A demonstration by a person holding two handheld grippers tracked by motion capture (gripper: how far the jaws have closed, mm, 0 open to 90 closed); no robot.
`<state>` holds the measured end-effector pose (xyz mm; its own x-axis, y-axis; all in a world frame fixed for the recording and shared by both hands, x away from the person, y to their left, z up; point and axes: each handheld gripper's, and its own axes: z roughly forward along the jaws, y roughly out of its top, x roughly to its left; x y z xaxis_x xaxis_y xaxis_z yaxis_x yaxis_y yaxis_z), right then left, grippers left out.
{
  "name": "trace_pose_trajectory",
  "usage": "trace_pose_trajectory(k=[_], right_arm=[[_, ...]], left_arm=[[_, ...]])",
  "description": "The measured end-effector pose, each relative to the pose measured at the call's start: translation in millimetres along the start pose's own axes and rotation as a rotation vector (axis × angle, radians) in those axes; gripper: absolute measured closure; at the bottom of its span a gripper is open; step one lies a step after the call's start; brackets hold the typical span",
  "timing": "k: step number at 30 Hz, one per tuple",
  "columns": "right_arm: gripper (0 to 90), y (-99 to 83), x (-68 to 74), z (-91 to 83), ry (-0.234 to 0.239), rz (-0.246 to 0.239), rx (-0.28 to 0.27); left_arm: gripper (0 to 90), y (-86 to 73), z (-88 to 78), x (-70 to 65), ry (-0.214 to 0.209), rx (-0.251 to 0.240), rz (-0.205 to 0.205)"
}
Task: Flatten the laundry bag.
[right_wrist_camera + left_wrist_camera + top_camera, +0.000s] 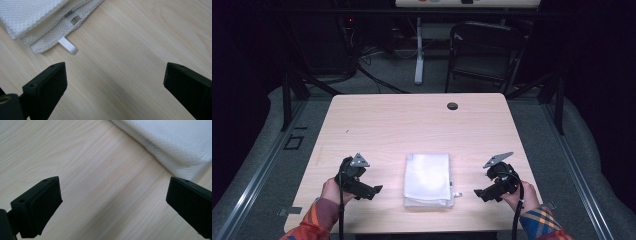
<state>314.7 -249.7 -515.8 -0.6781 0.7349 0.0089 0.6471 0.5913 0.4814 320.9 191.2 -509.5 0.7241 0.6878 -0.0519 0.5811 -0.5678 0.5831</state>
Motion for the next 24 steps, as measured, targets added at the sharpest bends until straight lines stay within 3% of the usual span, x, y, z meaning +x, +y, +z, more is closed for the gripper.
trace_pose_trajectory(k=[1, 2, 5, 13, 18, 22, 24], right_arm=[[5.2, -1.1, -0.5, 3.6, 0.019, 0.026, -0.001], [5.2, -0.8, -1.8, 3.1, 0.021, 0.018, 0.026], [5.2, -1.2, -1.1, 4.1, 0.035, 0.021, 0.034], [6.2, -3.8, 3.1, 4.8, 0.046, 0.005, 0.050], [6.7, -1.9, 5.6, 7.3, 0.065, -0.001, 0.063], [7.0, -2.3, 6.9, 10.2, 0.074, 0.022, 0.050], [7.1, -1.7, 5.1, 9.3, 0.071, 0.004, 0.077]], left_arm=[[2.2, 2.2, 0.3, -2.2, -0.009, -0.005, 0.010], [3.6, 5.1, 2.0, -5.4, -0.051, -0.002, 0.022], [3.4, 7.5, 5.2, -8.7, -0.075, 0.001, 0.036], [3.9, 24.2, 10.2, -30.5, -0.115, -0.026, 0.109], [4.5, 31.7, 16.7, -36.1, -0.132, -0.029, 0.135], [5.7, 36.4, 20.8, -40.2, -0.144, -0.024, 0.154], [6.2, 39.2, 23.2, -42.7, -0.153, -0.026, 0.162]])
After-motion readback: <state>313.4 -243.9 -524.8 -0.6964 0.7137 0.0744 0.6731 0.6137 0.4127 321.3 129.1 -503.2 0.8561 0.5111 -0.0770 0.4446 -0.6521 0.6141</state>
